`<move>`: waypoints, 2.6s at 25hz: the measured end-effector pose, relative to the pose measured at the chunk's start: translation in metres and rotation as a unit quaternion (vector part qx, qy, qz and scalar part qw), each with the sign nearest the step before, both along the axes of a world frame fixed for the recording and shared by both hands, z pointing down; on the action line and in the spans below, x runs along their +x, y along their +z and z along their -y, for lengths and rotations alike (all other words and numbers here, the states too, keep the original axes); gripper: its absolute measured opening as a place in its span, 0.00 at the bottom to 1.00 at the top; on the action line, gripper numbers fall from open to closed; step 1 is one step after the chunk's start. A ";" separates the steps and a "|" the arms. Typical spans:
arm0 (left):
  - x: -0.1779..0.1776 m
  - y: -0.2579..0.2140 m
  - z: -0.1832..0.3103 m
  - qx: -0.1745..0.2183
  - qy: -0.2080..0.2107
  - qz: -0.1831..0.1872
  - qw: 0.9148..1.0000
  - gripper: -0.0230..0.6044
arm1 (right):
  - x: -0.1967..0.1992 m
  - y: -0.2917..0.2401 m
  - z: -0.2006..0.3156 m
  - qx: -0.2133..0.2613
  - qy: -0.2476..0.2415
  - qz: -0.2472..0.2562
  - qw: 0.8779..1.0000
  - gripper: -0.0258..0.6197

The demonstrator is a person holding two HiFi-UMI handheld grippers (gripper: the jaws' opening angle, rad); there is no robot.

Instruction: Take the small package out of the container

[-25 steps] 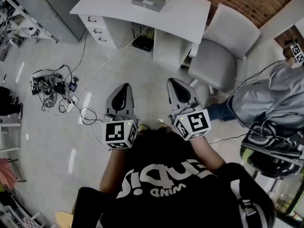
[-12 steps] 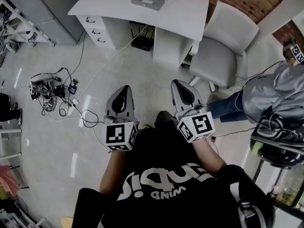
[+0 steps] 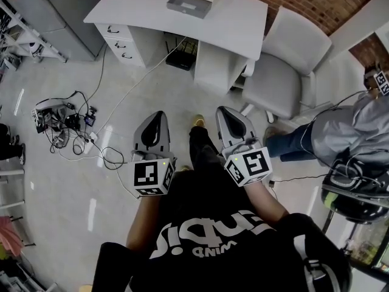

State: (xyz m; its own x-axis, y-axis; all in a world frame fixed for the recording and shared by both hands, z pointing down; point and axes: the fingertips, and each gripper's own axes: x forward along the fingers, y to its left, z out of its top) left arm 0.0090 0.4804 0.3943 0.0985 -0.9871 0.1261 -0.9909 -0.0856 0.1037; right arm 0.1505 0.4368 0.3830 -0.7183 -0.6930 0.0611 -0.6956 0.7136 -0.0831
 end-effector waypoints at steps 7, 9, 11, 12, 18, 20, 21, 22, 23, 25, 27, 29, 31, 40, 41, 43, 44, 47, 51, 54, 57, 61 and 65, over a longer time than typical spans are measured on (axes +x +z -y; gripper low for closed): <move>-0.018 0.000 0.051 0.001 -0.002 -0.003 1.000 0.04 | -0.019 0.002 0.050 0.005 -0.001 -0.003 1.000 0.04; -0.024 0.000 0.066 0.001 -0.001 -0.003 1.000 0.04 | -0.024 0.002 0.066 0.005 0.000 -0.002 1.000 0.04; -0.030 -0.002 0.082 0.002 0.000 -0.002 1.000 0.04 | -0.029 0.001 0.083 0.006 0.000 0.000 1.000 0.04; -0.032 -0.002 0.091 0.002 0.002 -0.002 1.000 0.04 | -0.032 0.001 0.091 0.006 0.000 0.000 1.000 0.04; -0.049 -0.005 0.134 0.006 0.003 -0.009 1.000 0.04 | -0.053 -0.004 0.132 0.009 -0.003 0.000 1.000 0.04; -0.055 -0.005 0.147 0.003 0.005 -0.011 1.000 0.04 | -0.058 -0.005 0.144 0.006 -0.002 -0.001 1.000 0.04; -0.059 -0.005 0.153 0.002 0.006 -0.011 1.000 0.04 | -0.060 -0.006 0.151 0.006 -0.001 0.000 1.000 0.04; -0.061 -0.005 0.161 0.001 0.006 -0.012 1.000 0.04 | -0.062 -0.006 0.158 0.006 0.001 0.000 1.000 0.04; -0.064 -0.005 0.169 -0.001 0.006 -0.013 1.000 0.04 | -0.063 -0.006 0.165 0.005 0.002 0.001 1.000 0.04; -0.065 -0.005 0.186 -0.002 0.008 -0.013 1.000 0.04 | -0.064 -0.006 0.182 0.002 0.004 0.003 1.000 0.04; -0.065 -0.009 0.206 0.000 0.011 -0.011 1.000 0.04 | -0.063 -0.007 0.202 0.000 0.006 0.005 1.000 0.04; -0.065 -0.015 0.226 0.003 0.013 -0.009 1.000 0.04 | -0.065 -0.009 0.224 -0.001 0.008 0.005 1.000 0.04; -0.069 -0.018 0.243 0.002 0.012 -0.010 1.000 0.04 | -0.068 -0.012 0.243 -0.002 0.007 0.003 1.000 0.04; -0.078 -0.028 0.333 0.002 -0.013 -0.006 1.000 0.04 | -0.075 -0.013 0.338 -0.010 -0.017 0.008 1.000 0.04; -0.078 -0.028 0.341 0.002 -0.015 -0.006 1.000 0.04 | -0.075 -0.012 0.347 -0.010 -0.021 0.009 1.000 0.04; -0.078 -0.027 0.355 0.001 -0.020 -0.005 1.000 0.04 | -0.076 -0.009 0.362 -0.013 -0.025 0.011 1.000 0.04; -0.079 -0.027 0.362 0.000 -0.022 -0.005 1.000 0.04 | -0.076 -0.008 0.368 -0.014 -0.026 0.012 0.999 0.04; -0.082 -0.027 0.378 -0.001 -0.028 -0.006 1.000 0.04 | -0.078 -0.006 0.387 -0.017 -0.029 0.016 0.999 0.04; -0.084 -0.023 0.392 -0.007 -0.031 -0.007 0.999 0.04 | -0.082 -0.004 0.405 -0.021 -0.032 0.019 0.999 0.04; -0.089 -0.022 0.404 -0.006 -0.032 -0.008 0.999 0.04 | -0.086 -0.005 0.416 -0.019 -0.034 0.016 0.999 0.04; -0.093 -0.022 0.417 -0.005 -0.029 -0.009 1.000 0.04 | -0.091 -0.002 0.427 -0.022 -0.032 0.015 0.999 0.04; -0.099 -0.021 0.438 0.001 -0.020 -0.008 1.000 0.04 | -0.098 0.000 0.446 -0.019 -0.027 0.013 0.999 0.04; -0.108 -0.016 0.459 0.005 -0.011 -0.016 1.000 0.04 | -0.107 0.003 0.463 -0.017 -0.019 0.012 1.000 0.04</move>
